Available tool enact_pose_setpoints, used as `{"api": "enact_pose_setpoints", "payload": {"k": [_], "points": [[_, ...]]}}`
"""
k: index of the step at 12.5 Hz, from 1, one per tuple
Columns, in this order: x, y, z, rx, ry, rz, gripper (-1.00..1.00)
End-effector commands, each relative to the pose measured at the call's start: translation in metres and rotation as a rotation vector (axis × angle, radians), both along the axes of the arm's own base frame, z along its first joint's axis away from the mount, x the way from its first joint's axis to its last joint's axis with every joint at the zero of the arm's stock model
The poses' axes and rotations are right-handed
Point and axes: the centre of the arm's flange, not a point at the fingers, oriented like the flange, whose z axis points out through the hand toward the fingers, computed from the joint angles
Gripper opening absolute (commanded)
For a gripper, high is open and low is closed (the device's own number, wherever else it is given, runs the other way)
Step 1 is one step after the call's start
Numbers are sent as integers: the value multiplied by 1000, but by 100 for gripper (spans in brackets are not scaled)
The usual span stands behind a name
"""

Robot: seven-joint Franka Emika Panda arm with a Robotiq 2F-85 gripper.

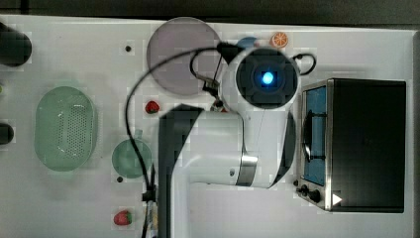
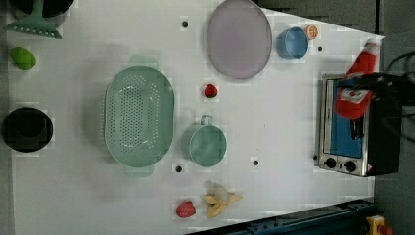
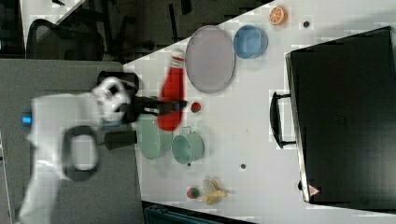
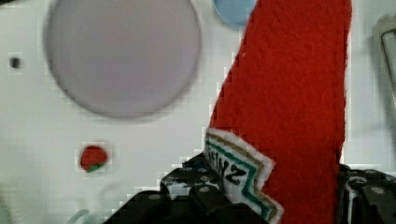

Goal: Pick ketchup from plate and place it on table.

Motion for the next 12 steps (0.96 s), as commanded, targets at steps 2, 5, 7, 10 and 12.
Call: {"api": "enact_pose_setpoints", "payload": {"k": [2, 5, 7, 10, 12], "points": [[-40, 3, -119, 7, 73, -51, 17], [-58, 5, -174, 10, 120, -51, 17], [-58, 6, -203, 12, 132, -50, 17], [-53, 7, -220, 10, 86, -49, 17], [-52, 8, -218, 9, 65, -48, 46]]}}
